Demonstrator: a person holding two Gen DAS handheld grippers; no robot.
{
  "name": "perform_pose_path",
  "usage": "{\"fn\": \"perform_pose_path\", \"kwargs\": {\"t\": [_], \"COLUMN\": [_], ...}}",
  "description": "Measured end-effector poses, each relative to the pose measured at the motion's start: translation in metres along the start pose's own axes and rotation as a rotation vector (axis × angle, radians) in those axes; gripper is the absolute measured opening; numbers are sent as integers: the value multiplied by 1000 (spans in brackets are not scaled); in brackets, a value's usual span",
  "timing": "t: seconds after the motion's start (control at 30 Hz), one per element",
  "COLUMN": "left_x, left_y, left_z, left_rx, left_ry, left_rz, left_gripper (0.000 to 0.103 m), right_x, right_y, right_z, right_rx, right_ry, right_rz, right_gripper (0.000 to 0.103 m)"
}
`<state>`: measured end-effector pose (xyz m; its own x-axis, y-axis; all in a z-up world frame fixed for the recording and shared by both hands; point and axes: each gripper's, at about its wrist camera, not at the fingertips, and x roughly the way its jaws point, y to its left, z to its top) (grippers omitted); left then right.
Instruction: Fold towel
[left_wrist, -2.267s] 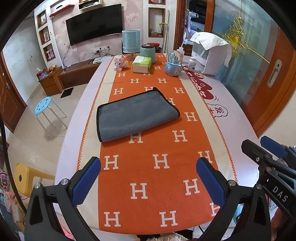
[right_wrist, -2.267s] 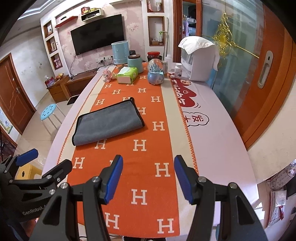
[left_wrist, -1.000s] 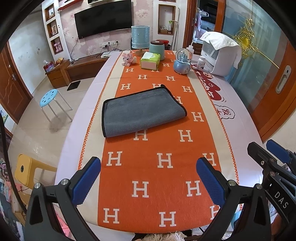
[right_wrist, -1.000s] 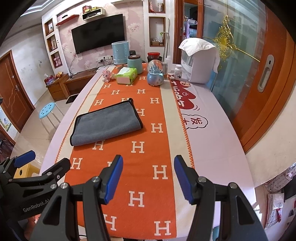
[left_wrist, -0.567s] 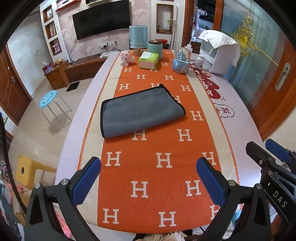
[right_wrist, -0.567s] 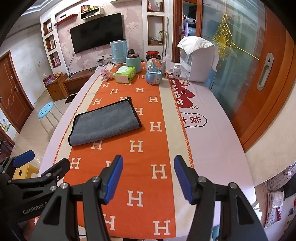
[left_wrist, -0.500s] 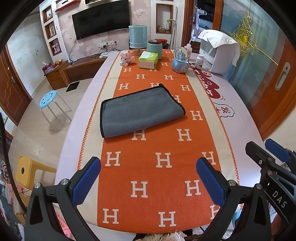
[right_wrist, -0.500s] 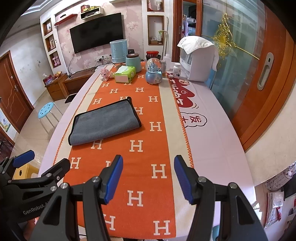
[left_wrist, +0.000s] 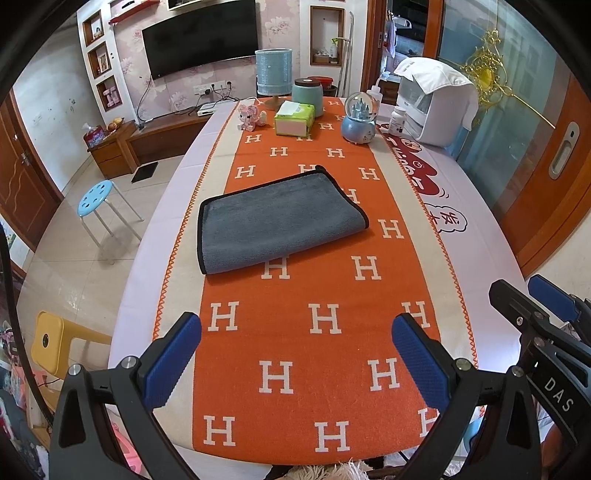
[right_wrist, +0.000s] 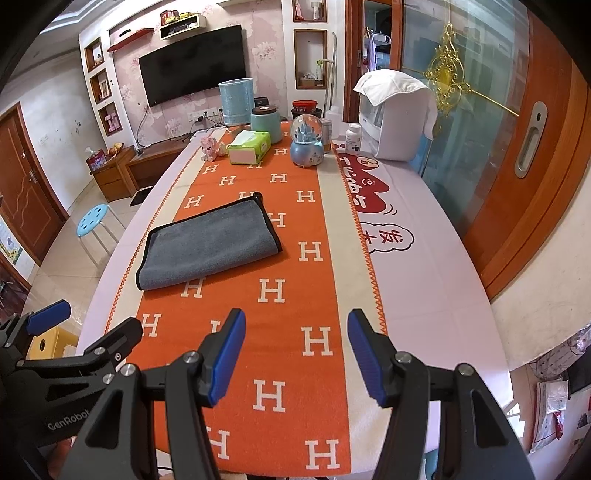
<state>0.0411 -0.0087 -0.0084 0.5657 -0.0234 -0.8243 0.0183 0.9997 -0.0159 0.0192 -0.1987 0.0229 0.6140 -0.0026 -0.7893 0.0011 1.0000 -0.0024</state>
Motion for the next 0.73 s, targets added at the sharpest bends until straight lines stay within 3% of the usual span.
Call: {"fn": "perform_pose_path", "kwargs": {"t": [0.73], "left_x": [3], "left_y": [-8], "left_z": [-3], "left_rx": [14], "left_ry": [7], "left_rz": [-8], "left_gripper": [102], "right_x": [1], "right_y": [-2], "right_z": [0], "right_rx": [3], "right_ry": [-1], "right_rz": [1], "right_gripper": [57]}}
